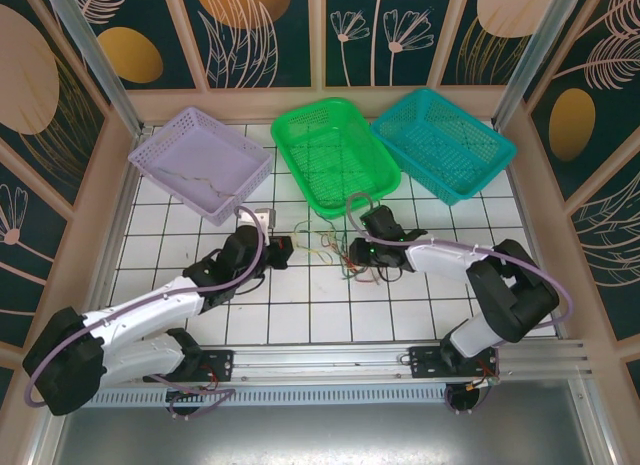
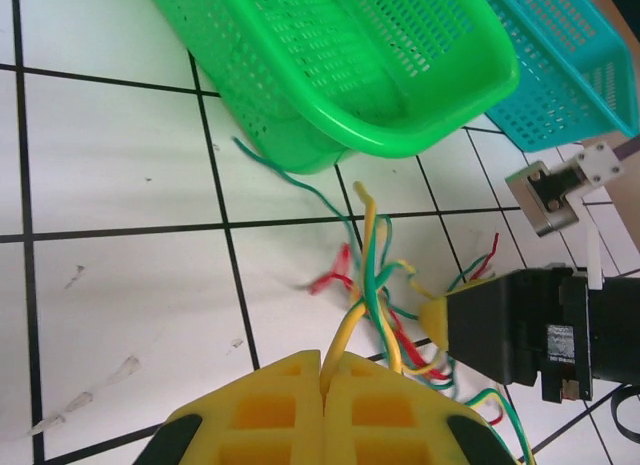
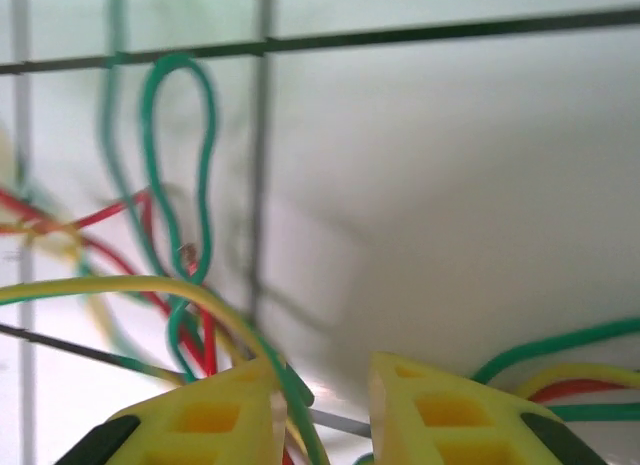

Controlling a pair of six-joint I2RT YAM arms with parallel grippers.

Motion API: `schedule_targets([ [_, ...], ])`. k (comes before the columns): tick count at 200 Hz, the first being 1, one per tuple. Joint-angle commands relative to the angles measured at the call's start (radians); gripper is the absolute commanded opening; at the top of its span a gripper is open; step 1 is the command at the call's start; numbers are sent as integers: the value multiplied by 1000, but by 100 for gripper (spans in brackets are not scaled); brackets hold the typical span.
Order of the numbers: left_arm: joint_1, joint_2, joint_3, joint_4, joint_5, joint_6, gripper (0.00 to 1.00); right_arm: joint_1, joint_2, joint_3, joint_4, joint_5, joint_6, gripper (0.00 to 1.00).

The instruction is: Untangle the cables

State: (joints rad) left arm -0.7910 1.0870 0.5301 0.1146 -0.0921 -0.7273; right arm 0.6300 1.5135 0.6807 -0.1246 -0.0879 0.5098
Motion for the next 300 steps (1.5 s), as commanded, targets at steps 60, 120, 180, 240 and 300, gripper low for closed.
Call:
schedule_targets([
  [60, 7, -140, 166, -143, -185, 11, 0, -35, -27, -34, -132, 99, 15, 45],
  [120, 8, -196, 312, -212, -202, 80, 0, -35, -95, -12, -174, 144, 45, 53],
  [180, 7, -215, 239, -104, -159, 79, 0, -34, -452, 153, -380, 176, 203, 52],
  [240, 7, -165, 198, -9, -84, 117, 0, -30, -502, 410, -349, -17, 278, 51],
  [300, -3, -117, 177, 64, -52, 103, 0, 49, -292, 410, 110, -239, 787, 52],
])
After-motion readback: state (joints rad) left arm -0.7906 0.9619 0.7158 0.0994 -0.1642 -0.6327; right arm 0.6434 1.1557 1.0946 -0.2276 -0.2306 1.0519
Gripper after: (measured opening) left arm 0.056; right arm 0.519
